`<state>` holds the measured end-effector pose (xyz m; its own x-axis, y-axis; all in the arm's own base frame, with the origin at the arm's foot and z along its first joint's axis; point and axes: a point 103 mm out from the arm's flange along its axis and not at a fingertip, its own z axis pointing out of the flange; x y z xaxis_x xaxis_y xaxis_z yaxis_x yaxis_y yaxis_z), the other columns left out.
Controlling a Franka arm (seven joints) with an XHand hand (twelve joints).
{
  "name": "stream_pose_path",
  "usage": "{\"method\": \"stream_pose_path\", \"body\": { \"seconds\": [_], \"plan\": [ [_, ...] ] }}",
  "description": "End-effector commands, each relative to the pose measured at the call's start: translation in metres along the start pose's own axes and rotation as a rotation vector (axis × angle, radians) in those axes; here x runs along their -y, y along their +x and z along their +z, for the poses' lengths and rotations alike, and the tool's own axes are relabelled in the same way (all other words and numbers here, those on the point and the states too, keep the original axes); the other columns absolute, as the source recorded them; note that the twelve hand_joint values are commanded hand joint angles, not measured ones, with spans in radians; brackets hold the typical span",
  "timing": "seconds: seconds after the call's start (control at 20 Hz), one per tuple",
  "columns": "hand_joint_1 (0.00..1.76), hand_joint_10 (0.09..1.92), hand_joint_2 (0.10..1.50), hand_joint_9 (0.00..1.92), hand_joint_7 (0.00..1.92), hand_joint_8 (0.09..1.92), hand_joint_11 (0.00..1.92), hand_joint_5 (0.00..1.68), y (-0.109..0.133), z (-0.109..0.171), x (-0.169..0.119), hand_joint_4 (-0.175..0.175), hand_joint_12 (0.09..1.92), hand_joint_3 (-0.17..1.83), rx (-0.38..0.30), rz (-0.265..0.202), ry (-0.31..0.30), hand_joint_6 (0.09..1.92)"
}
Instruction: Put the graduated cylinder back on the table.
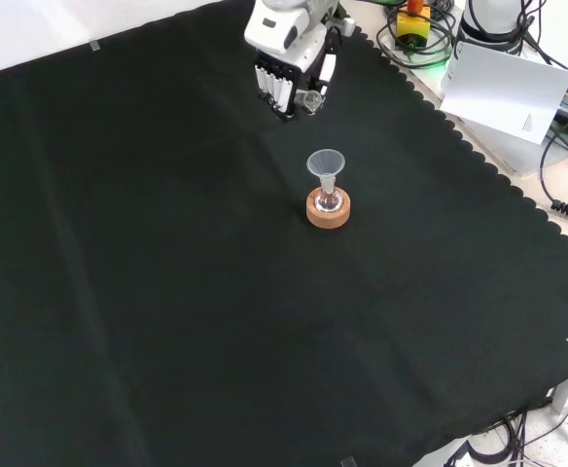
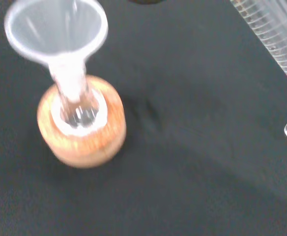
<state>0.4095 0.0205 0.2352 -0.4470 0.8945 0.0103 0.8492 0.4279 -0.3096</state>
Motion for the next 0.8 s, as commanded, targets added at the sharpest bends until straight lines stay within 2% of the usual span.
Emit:
{"method": "stream_pose_path", "body": {
  "seconds": [0.05,0.45,0.8],
  "plan": [
    [1.14,0.09,1.15,1.43,1.27,0.30,1.31,0.94,-0.029,0.002,-0.012,-0.175,0.68,0.00,-0.152,0.009,-0.176,1.08],
    [1.14,0.09,1.15,1.43,1.27,0.30,1.31,0.94,-0.056,0.017,-0.055,-0.175,0.68,0.00,-0.336,-0.037,-0.319,1.08],
    [1.14,0.09,1.15,1.42,1.27,0.30,1.31,0.94,-0.075,0.036,-0.107,-0.175,0.68,0.00,-0.427,-0.095,-0.350,1.08]
  ]
}}
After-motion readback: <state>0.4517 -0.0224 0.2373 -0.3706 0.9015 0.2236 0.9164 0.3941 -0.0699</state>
